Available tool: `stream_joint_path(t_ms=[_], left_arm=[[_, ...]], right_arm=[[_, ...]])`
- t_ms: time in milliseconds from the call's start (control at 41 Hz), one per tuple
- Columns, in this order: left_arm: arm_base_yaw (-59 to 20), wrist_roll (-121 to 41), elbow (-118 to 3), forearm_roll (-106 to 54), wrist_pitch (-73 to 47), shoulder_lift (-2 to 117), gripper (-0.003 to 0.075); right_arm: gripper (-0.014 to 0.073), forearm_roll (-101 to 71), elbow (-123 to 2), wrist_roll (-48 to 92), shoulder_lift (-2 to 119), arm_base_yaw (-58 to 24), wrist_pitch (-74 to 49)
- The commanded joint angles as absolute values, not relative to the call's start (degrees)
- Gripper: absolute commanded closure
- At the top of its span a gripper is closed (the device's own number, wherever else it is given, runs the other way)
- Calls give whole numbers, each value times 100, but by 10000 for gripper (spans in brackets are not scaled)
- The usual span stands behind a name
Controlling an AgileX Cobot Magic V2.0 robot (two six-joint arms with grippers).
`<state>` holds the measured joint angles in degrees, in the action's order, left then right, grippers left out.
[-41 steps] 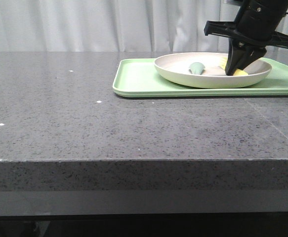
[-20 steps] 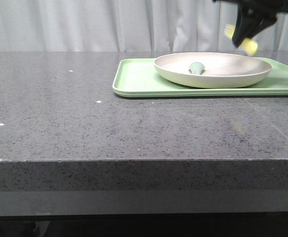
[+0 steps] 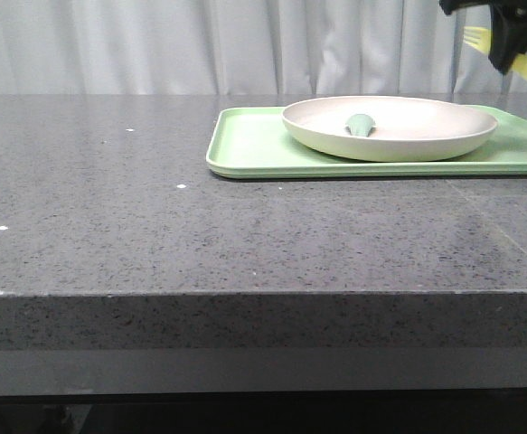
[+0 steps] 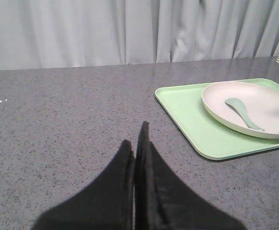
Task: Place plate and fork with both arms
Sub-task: 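Lift the yellow fork out of the plate with the right gripper, then lay the fork on the tray beside the plate and release it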
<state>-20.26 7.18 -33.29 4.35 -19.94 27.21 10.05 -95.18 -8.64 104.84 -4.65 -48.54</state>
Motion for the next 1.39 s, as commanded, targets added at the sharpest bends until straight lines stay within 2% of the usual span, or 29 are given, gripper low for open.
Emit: stream_joint_path(t_ms=[0,391,488,684,781,928,1001,1050,1172,1270,1367], left_arm=[[-2023,770,-3489,400,-1551,2739,738],[-2023,770,-3489,400,-1551,2739,738],[-2023,770,-3489,400,-1551,2739,738],[-2023,770,-3489,400,-1551,2739,738],[-2023,770,-3489,400,-1551,2739,738],[-2023,770,-3489,400,-1551,2739,738],[-2023,770,-3489,400,-1551,2739,738],[-2023,770,-3489,400,-1551,2739,738],[-2023,770,-3489,400,-1551,2739,738],[-2023,770,-3489,400,-1551,2739,738],[-2023,770,-3489,400,-1551,2739,738]], right_arm=[[549,1190,-9690,-939,10404,-253,-4759],[520,763,-9685,-1088,10975,-58,-5026],[425,632,-9685,-1088,10962,-58,-4863],[160,627,-9691,-1088,10893,-58,-4824],[106,621,-9691,-1088,10756,-58,-4778],[108,596,-9691,-1088,10310,-58,-4649],[146,524,-9691,-1088,10038,-58,-4649],[217,421,-9691,-1088,9872,-58,-4682],[477,263,-9683,-1069,9448,-69,-4828],[651,253,-9672,-1069,9139,-90,-5024],[657,252,-9505,-1015,8775,-95,-5173]])
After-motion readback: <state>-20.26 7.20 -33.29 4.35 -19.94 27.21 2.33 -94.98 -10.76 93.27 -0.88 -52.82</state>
